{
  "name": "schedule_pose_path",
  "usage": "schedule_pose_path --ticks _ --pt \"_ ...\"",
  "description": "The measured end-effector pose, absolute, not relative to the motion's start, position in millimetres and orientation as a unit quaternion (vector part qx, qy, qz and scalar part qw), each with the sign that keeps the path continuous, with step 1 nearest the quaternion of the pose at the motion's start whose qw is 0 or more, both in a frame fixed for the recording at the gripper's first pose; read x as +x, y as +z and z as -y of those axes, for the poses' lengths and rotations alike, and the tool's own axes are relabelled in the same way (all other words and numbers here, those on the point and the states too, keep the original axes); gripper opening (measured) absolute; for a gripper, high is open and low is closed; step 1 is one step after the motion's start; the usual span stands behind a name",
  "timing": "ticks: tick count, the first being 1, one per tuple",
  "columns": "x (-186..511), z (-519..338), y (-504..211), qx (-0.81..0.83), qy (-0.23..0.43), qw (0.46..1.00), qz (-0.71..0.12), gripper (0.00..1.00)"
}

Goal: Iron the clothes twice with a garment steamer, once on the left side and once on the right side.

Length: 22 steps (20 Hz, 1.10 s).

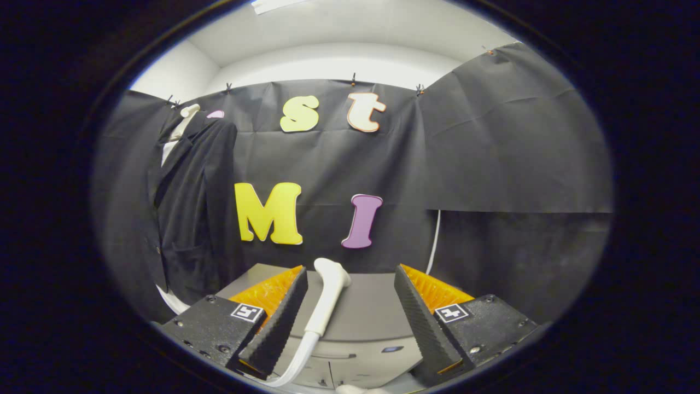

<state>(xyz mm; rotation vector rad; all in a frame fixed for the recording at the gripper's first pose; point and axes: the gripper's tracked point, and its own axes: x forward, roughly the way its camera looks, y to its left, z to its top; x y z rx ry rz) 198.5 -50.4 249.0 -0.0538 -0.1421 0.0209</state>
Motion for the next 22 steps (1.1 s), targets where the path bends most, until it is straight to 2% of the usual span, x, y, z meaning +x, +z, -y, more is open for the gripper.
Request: schedule_pose_path --ticks 7,12,22 --pt "299 24 256 -0.038 0.069 0.997 0.002 0.99" --pt "357 31 226 -0.038 0.061 0.995 -0.070 0.99" --pt "398 42 152 -0.010 0.054 0.970 -0.235 0.96"
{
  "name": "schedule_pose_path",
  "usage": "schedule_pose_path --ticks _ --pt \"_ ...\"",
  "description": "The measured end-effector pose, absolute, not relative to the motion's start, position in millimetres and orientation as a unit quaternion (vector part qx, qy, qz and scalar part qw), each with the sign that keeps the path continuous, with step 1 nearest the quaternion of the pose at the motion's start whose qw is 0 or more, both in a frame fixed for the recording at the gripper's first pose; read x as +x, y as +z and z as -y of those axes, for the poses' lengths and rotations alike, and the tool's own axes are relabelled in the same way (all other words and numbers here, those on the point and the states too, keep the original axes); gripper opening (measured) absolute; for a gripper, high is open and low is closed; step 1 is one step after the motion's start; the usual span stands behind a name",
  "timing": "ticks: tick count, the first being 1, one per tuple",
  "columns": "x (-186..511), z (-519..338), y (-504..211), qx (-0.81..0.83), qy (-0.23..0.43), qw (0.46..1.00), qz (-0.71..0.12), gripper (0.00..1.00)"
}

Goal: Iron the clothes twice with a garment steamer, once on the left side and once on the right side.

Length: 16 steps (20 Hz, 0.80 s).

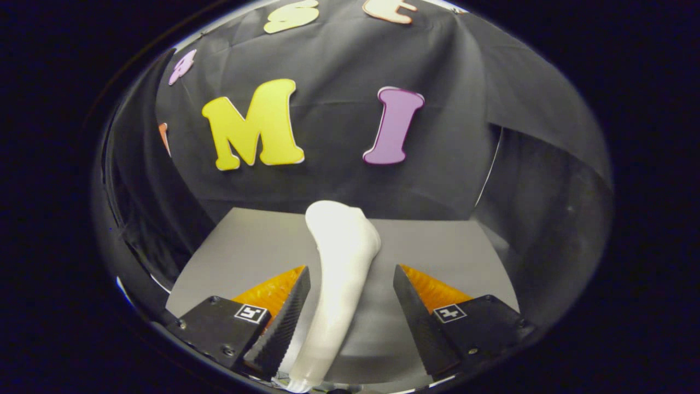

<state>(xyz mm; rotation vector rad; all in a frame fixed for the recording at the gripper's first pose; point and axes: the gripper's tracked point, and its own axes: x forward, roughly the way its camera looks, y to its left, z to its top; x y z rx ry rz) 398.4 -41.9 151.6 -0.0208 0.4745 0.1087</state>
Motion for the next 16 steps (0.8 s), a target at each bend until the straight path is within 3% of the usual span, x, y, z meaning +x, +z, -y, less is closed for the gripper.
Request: schedule_pose_path --ticks 8,16 --pt "401 25 115 0.064 0.062 0.944 -0.317 0.59" --pt "399 27 113 0.133 0.056 0.933 -0.328 0.42"
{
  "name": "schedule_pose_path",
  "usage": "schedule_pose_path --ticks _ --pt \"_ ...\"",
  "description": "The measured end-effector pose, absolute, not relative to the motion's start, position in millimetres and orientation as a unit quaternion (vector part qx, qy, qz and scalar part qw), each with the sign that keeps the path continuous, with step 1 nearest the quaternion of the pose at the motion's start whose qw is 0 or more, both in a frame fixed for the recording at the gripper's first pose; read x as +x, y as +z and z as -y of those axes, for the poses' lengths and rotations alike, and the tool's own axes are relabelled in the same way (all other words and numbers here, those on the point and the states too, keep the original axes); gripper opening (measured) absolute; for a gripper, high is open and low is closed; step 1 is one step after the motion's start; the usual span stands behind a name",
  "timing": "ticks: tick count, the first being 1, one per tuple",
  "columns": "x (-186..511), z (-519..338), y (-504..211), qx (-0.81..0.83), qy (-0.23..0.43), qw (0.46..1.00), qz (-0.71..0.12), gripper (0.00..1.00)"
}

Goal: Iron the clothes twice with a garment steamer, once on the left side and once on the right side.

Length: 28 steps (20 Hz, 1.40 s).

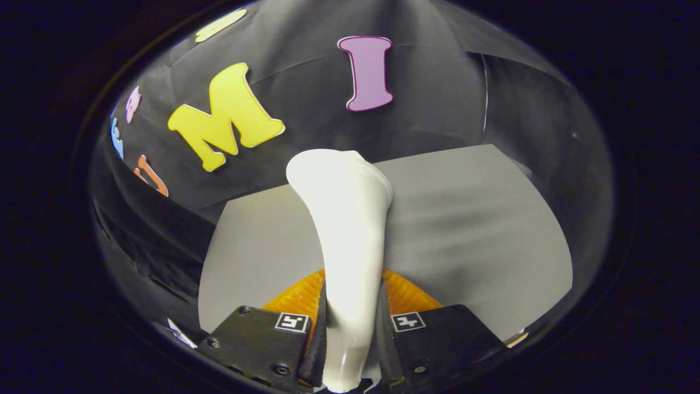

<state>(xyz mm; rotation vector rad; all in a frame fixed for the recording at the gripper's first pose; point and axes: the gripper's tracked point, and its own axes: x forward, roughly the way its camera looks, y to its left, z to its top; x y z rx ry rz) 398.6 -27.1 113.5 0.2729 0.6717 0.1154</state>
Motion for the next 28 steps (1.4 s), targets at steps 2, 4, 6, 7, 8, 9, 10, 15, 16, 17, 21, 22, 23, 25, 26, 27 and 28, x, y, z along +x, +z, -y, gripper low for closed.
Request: schedule_pose_path --ticks 2,4,6,7,8,9,10,15,16,17,21,22,23,25,26,27,28 --pt "393 28 120 0.130 0.058 0.938 -0.317 0.40" --pt "382 27 130 0.123 0.063 0.943 -0.303 0.39" --pt "372 24 142 0.114 0.068 0.949 -0.286 0.38" --pt "365 23 148 0.110 0.070 0.952 -0.278 0.38" --pt "359 21 154 0.107 0.074 0.954 -0.269 0.38" --pt "354 18 161 0.106 0.079 0.957 -0.259 0.38" --pt "346 15 168 0.104 0.085 0.959 -0.251 0.37" --pt "307 -10 219 0.086 0.123 0.970 -0.190 0.37" --pt "297 -15 232 0.079 0.129 0.973 -0.176 0.37" --pt "284 -20 244 0.072 0.132 0.975 -0.162 0.37" --pt "229 -47 288 0.046 0.143 0.981 -0.119 0.37" --pt "216 -52 299 0.045 0.141 0.983 -0.107 0.37" --pt "206 -57 309 0.042 0.137 0.985 -0.098 0.37" --pt "192 -65 323 0.038 0.132 0.987 -0.078 0.37" --pt "185 -71 330 0.034 0.129 0.989 -0.069 0.37" --pt "175 -77 336 0.030 0.127 0.990 -0.058 0.37" --pt "166 -80 340 0.029 0.124 0.991 -0.051 0.37"
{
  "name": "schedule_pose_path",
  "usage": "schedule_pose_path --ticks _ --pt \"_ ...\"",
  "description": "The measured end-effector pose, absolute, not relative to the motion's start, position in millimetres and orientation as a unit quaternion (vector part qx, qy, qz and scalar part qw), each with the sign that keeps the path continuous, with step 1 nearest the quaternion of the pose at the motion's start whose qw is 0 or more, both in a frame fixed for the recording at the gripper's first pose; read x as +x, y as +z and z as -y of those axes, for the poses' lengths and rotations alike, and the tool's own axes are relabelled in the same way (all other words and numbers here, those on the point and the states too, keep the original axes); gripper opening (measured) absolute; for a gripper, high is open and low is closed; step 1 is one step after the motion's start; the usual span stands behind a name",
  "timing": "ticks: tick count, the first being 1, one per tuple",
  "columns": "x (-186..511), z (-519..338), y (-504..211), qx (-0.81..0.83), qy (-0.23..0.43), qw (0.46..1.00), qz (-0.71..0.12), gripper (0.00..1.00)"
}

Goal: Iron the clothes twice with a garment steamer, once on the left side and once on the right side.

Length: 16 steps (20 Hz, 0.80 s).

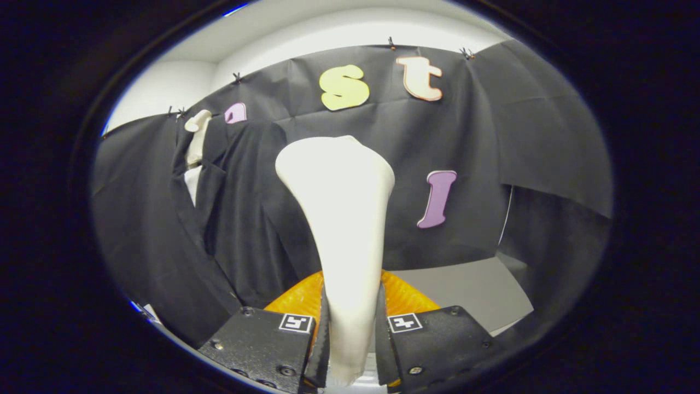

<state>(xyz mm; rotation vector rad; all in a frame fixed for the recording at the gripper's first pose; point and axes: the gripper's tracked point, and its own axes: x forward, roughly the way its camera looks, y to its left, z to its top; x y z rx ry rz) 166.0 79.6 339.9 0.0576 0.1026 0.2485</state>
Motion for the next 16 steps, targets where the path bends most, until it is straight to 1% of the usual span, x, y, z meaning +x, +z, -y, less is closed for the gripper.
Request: schedule_pose_path --ticks 8,10,16 --pt "103 -113 358 -0.014 0.080 0.997 0.010 0.37" --pt "100 -129 365 -0.020 0.072 0.997 0.015 0.37" --pt "128 -196 371 -0.043 0.056 0.997 0.015 0.37"
